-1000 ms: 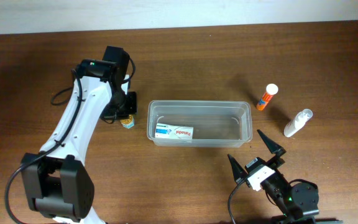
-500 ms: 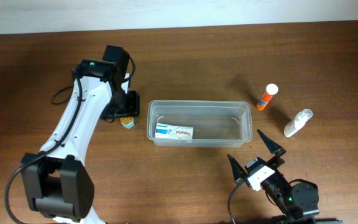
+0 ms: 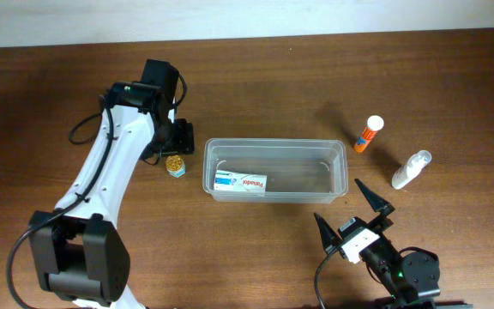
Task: Pack container
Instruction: 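Lower the left gripper around the gold-lidded jar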
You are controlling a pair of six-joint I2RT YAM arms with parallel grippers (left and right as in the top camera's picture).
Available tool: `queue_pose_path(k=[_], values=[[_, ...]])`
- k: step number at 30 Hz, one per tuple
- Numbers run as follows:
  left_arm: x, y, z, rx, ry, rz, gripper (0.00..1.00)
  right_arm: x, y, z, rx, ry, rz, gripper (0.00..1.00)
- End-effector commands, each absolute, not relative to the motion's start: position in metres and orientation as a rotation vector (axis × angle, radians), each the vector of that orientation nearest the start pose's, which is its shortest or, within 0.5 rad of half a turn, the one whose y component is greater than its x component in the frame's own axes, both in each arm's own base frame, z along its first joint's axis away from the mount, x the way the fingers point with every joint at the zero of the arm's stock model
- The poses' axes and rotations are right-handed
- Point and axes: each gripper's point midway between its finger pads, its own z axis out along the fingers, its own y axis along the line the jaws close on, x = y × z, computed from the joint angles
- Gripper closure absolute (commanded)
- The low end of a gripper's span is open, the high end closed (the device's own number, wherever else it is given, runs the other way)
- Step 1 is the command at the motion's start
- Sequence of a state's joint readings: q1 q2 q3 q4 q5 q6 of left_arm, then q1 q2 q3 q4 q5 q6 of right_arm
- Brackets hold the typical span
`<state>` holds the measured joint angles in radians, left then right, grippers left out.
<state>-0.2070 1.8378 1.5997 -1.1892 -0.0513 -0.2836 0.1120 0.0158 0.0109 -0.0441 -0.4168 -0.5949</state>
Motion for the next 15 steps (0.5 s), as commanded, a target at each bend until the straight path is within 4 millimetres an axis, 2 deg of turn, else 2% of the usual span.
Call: queue_pose_path(k=[1,8,15], values=[[0.368,-0.063,0.113,-0.154,2.99,0.06,0.23,0.224,0.093,0.163,-0.834,1.385,-0.04,0.02],[0.365,-0.062,0.078,-0.155,2.985,0.058,0.23,0.224,0.093,0.163,-0.834,1.385,-0.04,0.02],[0.368,-0.063,0.066,-0.153,2.961,0.049,0.24,0.224,0.093,0.163,-0.834,1.385,-0.04,0.02]])
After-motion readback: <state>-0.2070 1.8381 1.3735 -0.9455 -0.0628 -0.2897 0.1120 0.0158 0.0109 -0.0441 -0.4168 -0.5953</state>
